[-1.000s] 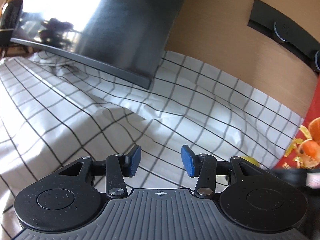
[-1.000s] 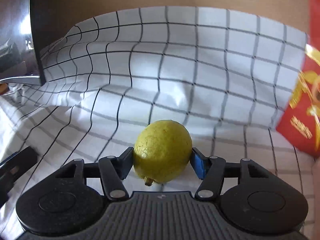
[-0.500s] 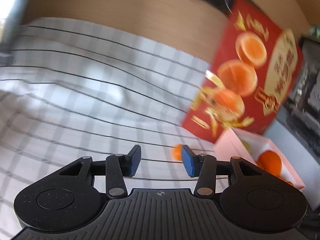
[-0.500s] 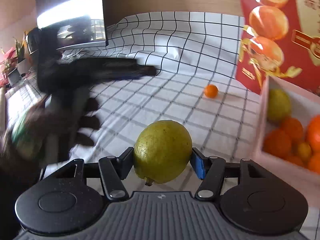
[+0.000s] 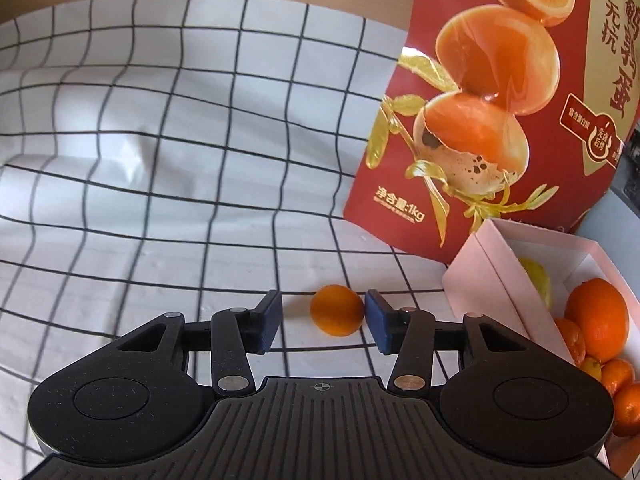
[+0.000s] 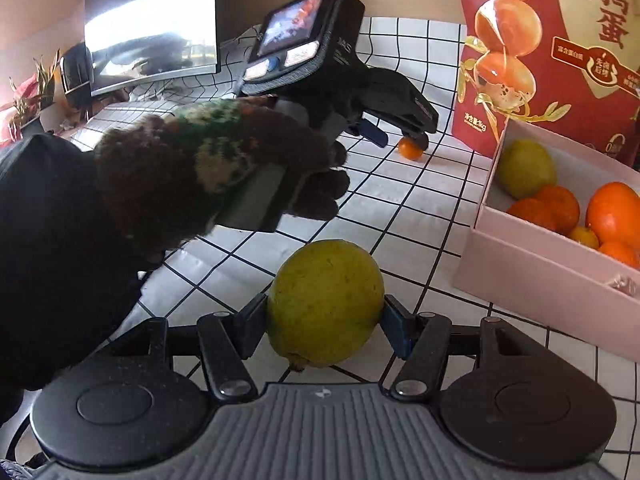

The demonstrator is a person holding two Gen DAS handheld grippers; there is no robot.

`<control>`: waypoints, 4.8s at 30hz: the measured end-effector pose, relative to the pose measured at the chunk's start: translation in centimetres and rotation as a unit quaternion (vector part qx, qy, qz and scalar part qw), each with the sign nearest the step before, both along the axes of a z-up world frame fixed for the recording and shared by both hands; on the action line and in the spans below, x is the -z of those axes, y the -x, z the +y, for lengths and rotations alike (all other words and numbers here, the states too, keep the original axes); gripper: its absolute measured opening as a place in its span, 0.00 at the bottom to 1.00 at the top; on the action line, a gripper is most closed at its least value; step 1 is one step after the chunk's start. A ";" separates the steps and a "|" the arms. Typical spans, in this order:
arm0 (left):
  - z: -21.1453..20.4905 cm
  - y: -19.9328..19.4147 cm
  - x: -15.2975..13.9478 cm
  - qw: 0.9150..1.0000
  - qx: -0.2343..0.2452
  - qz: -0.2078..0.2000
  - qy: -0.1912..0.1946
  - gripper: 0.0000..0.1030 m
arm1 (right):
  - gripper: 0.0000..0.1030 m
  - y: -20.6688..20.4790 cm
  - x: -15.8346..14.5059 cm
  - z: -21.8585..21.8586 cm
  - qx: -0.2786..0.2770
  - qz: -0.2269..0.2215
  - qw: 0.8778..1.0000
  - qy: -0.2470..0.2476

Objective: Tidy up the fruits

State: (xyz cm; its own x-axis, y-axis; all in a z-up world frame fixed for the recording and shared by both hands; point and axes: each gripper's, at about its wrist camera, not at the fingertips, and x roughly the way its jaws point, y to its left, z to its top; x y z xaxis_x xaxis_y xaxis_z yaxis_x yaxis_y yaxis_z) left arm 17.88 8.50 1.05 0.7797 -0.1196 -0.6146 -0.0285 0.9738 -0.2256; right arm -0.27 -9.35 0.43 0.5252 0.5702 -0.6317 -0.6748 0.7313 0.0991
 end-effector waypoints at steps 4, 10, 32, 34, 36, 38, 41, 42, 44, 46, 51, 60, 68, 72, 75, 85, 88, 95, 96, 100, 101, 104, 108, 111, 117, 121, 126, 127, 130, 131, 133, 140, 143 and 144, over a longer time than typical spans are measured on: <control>0.0 0.0 0.0 1.000 0.011 -0.010 0.020 0.32 | 0.59 0.3 0.0 0.0 0.010 0.000 1.000 -0.002; 0.4 2.0 -0.1 0.999 0.025 -0.017 0.025 0.32 | 0.59 0.4 -0.1 -0.1 0.022 0.000 1.000 -0.002; 2.9 23.7 0.6 0.987 0.017 -0.104 0.118 0.32 | 0.84 1.1 1.2 -3.6 0.060 0.016 0.998 -0.031; 3.0 23.6 0.8 0.988 0.003 -0.103 0.115 0.32 | 0.84 1.1 1.2 -2.7 0.051 0.014 0.998 -0.023; 3.3 23.6 0.9 0.987 -0.003 -0.105 0.119 0.32 | 0.84 1.1 1.2 -1.7 0.045 0.009 0.999 -0.019; 3.4 23.7 1.2 0.987 -0.006 -0.102 0.120 0.32 | 0.84 0.9 1.2 -1.0 0.042 0.008 0.999 -0.020; 3.4 23.8 1.3 0.987 -0.003 -0.104 0.122 0.32 | 0.83 0.4 1.2 -0.4 0.043 0.014 0.999 -0.028; 3.5 23.8 1.3 0.987 -0.002 -0.104 0.122 0.32 | 0.82 0.4 1.2 -0.3 0.043 0.014 0.999 -0.029; 3.5 23.8 1.4 0.987 0.000 -0.102 0.125 0.32 | 0.73 0.6 1.2 -0.3 0.043 0.010 0.999 -0.028; 3.5 23.7 1.5 0.987 0.001 -0.100 0.126 0.32 | 0.66 0.8 1.1 -0.4 0.044 0.006 0.999 -0.026; 3.3 23.7 1.5 0.987 0.006 -0.097 0.125 0.32 | 0.56 1.4 0.7 -0.4 0.036 0.006 0.999 -0.020; -0.9 23.4 1.5 0.988 0.066 -0.083 0.112 0.32 | 0.56 1.7 -0.4 -7.4 0.134 0.002 0.991 -0.013; -4.7 22.3 1.9 0.987 0.105 -0.068 0.101 0.32 | 0.57 1.8 0.5 -9.6 0.174 -0.003 0.985 0.011; -4.7 22.2 2.0 0.987 0.103 -0.066 0.100 0.32 | 0.62 1.8 0.1 -9.5 0.179 -0.012 0.984 -0.003; -4.6 22.3 2.0 0.987 0.106 -0.066 0.100 0.32 | 0.78 1.9 0.0 -9.3 0.193 -0.018 0.981 -0.005; -4.3 22.1 2.2 0.987 0.100 -0.058 0.110 0.32 | 0.90 0.9 1.4 -10.2 0.227 0.023 0.973 -0.030; -4.3 22.1 2.3 0.988 0.098 -0.057 0.109 0.32 | 0.98 0.6 1.5 -10.3 0.215 0.033 0.975 -0.038; -4.2 22.4 2.0 0.987 0.094 -0.068 0.109 0.32 | 1.00 0.5 1.4 -9.4 0.203 0.035 0.979 -0.010; -4.1 22.5 1.8 0.987 0.097 -0.068 0.110 0.32 | 1.00 0.5 1.4 -9.4 0.200 0.036 0.979 -0.006; -3.6 22.9 0.1 0.987 0.103 -0.068 0.102 0.32 | 0.94 0.8 0.9 -9.8 0.174 0.051 0.983 -0.025; -3.6 23.1 -0.3 0.988 0.100 -0.068 0.095 0.32 | 0.92 1.0 0.8 -10.1 0.163 0.055 0.984 -0.035; -3.9 23.5 -1.0 0.991 0.094 -0.066 0.061 0.32 | 0.92 2.1 0.1 -10.4 0.148 0.029 0.988 -0.039; -5.5 24.0 -0.5 0.992 0.108 -0.060 0.019 0.32 | 0.89 3.3 0.0 -9.5 0.134 -0.012 0.991 -0.007; -6.7 24.2 0.1 0.991 0.125 -0.053 -0.002 0.32 | 0.83 3.5 0.3 -9.0 0.133 -0.029 0.991 0.010; -8.7 24.7 0.6 0.987 0.149 -0.050 -0.031 0.32 | 0.69 2.0 1.2 -10.3 0.160 -0.007 0.987 0.006; -10.2 24.5 0.5 0.984 0.161 -0.049 -0.053 0.32 | 0.67 2.2 1.1 -10.9 0.160 -0.012 0.987 -0.002; -11.8 24.1 0.8 0.980 0.181 -0.047 -0.070 0.32 | 0.57 2.4 0.7 -10.6 0.155 -0.021 0.988 -0.001; -12.0 24.2 0.8 0.979 0.183 -0.047 -0.072 0.32 | 0.57 2.4 0.7 -10.6 0.154 -0.020 0.988 0.003; -11.9 24.2 0.7 0.979 0.187 -0.048 -0.069 0.32 | 0.57 2.6 0.7 -10.7 0.151 -0.022 0.988 0.008; -11.7 23.9 0.7 0.979 0.188 -0.046 -0.062 0.32 | 0.57 2.7 0.7 -10.8 0.150 -0.020 0.988 0.007; -11.2 23.3 0.5 0.981 0.185 -0.047 -0.042 0.32 | 0.57 2.8 0.6 -11.0 0.151 -0.019 0.988 0.006; -9.9 18.7 -3.3 0.984 0.154 -0.090 0.025 0.32 | 0.57 2.0 -4.2 -12.2 0.180 -0.075 0.980 -0.030; -10.4 15.3 -5.3 0.981 0.148 -0.111 0.054 0.32 | 0.57 0.3 -8.1 -12.6 0.199 -0.104 0.973 -0.051; -10.7 13.8 -5.6 0.981 0.149 -0.111 0.059 0.32 | 0.57 -0.5 -9.3 -12.6 0.205 -0.110 0.971 -0.057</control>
State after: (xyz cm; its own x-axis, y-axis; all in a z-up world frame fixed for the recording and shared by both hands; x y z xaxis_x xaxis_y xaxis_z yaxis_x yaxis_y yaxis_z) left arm 4.10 -2.17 6.63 0.8122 -0.4224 -0.4023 0.3158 0.8982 -0.3057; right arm 0.20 -21.97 9.72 0.8374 0.3441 -0.4246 -0.3431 0.9358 0.0816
